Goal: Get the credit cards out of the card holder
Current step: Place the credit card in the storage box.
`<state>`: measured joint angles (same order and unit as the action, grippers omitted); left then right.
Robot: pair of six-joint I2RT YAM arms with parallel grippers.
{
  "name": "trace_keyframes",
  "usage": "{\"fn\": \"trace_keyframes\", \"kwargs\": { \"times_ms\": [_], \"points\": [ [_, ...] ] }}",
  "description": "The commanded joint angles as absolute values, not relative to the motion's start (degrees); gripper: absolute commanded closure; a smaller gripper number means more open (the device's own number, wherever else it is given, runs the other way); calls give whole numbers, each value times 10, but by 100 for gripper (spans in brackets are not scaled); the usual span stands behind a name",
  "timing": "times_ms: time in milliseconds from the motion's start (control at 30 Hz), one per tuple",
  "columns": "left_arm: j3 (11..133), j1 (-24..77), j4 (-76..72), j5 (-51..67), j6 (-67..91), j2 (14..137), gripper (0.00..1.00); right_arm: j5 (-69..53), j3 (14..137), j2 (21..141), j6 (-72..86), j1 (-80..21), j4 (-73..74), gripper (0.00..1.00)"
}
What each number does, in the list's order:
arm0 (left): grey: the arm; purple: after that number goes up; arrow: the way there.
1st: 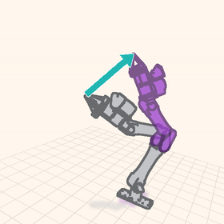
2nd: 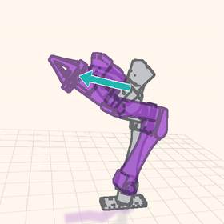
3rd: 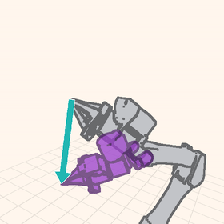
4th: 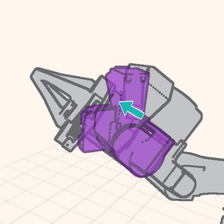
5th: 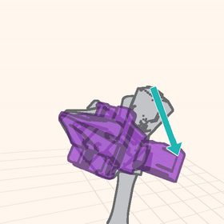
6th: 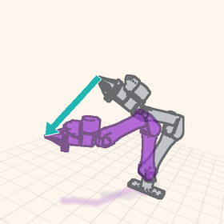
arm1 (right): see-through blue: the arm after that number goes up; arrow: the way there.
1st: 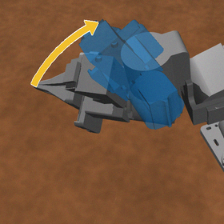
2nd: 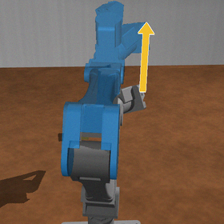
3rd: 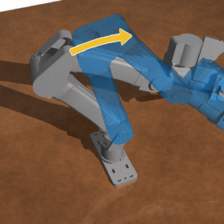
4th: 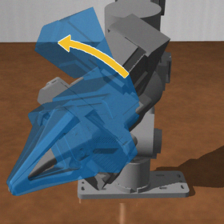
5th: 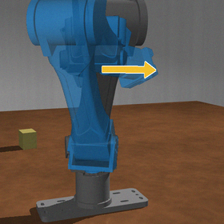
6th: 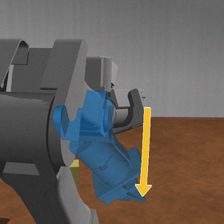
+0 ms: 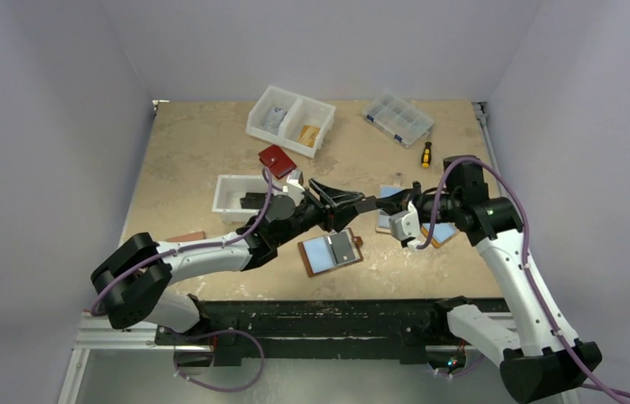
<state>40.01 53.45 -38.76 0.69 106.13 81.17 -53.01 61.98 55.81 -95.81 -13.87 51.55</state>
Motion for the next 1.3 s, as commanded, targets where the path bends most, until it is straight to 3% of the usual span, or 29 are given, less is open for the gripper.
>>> {"fn": "trace_keyframes", "kwargs": {
  "times_ms": [0,67,200,300,533,667,800,1000,1267],
  "points": [
    [412,541,-438,6,1078,822,58,-511,599,536,-943,-146,462,100],
    [409,541,-447,8,1080,826,68,-506,589,528,-943,-152,456,99],
    [405,541,-462,16,1082,831,100,-500,573,518,-945,-163,452,96],
    [400,541,-463,21,1076,830,100,-498,572,519,-939,-163,452,83],
    [364,530,-445,16,992,807,100,-507,574,517,-861,-163,444,25],
    [328,513,-452,29,884,781,100,-529,571,519,-753,-163,421,9],
    [308,496,-399,47,704,735,100,-572,563,538,-566,-163,386,1],
    [378,492,-103,30,440,689,100,-603,547,594,-346,-146,332,1],
    [418,481,33,-47,324,633,100,-583,540,645,-285,-128,334,1]
  ]
}}
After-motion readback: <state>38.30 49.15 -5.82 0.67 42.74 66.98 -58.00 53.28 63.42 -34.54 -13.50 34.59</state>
